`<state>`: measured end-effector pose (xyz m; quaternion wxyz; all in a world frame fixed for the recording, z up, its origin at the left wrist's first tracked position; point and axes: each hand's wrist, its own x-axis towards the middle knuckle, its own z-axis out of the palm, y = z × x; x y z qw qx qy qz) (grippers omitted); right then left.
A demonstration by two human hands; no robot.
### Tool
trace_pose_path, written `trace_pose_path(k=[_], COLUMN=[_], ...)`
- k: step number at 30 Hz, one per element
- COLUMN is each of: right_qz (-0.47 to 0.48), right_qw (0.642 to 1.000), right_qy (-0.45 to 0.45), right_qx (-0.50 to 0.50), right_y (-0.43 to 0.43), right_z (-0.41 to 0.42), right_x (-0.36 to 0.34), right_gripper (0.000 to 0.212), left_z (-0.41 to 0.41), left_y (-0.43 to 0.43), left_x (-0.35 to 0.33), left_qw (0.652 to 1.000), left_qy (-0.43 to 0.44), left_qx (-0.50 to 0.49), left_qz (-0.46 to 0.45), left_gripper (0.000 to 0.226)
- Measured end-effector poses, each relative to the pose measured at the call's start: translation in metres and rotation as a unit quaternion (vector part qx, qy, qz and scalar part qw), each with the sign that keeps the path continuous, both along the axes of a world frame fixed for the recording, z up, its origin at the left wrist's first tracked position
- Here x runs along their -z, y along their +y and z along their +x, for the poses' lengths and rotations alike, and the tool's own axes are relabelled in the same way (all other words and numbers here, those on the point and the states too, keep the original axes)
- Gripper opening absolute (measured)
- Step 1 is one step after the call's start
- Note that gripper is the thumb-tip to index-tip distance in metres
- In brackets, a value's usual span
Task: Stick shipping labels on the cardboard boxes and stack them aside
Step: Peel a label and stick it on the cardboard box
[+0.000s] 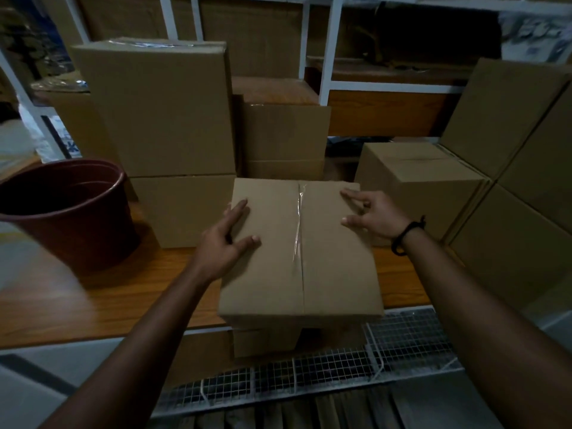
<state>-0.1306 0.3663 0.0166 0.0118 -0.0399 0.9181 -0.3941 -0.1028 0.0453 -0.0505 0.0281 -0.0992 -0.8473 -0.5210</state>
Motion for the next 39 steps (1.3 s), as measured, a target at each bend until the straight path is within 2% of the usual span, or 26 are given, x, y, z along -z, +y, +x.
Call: trace_pose_path(k=[3,7,13,17,19,23,28,31,33,35,37,39], right_qz=[-0.006,-0.003,-0.002,-0.104,-0.094,-0.021,-0.038,-0.027,-0.029,-0.058,-0.012,0.087], right_qw=[0.999,0.997,0.998,0.992,0.994,0.996,0.997,0.998,0.998,0.989,0.972,0.955], right_qy=[0.037,0.057,0.041,0.033,0.038,-0.040,-0.035,-0.020,0.039,0.133,0.226,0.272], right_qx=[0.014,0.047,0.054,0.063,0.030,-0.080,-0.065,-0.062,-0.042,-0.039,-0.061,-0.083], right_y=[0.000,-0.006,-0.005,0.007,0.012,0.013,0.007,0.011,0.017,0.025,0.031,0.034], right_z=[-0.011,-0.025,-0.044,-0.030,-0.003,0.053,0.045,0.037,0.044,0.060,0.078,0.086], right_x=[0.021,0.041,0.051,0.053,0.049,0.057,0.059,0.064,0.074,0.093,0.121,0.150], right_gripper=[0.059,0.036,0.032,0.027,0.034,0.064,0.086,0.089,0.075,0.067,0.075,0.083], left_z=[0.006,0.005,-0.013,-0.011,-0.003,0.017,0.006,0.002,0.011,0.031,0.050,0.060], left_y=[-0.003,-0.001,0.000,0.006,0.004,-0.007,0.002,0.000,-0.005,-0.013,-0.024,-0.034], left_x=[0.011,0.018,0.004,-0.006,-0.009,0.005,0.008,0.007,0.013,0.032,0.063,0.097], left_qw=[0.994,0.989,0.985,0.986,0.991,0.990,0.990,0.989,0.984,0.986,0.989,0.973], left_qy=[-0.051,-0.086,-0.125,-0.124,-0.097,-0.124,-0.113,-0.107,-0.084,0.011,0.129,0.199], left_qx=[0.056,0.057,0.049,0.010,0.000,0.045,0.043,0.067,0.074,0.046,0.035,0.076], left_qz=[0.075,0.108,0.106,0.110,0.094,0.049,0.074,0.082,0.139,0.159,0.064,-0.092], left_gripper=[0.071,0.062,0.056,0.062,0.066,0.086,0.068,0.075,0.085,0.083,0.093,0.104])
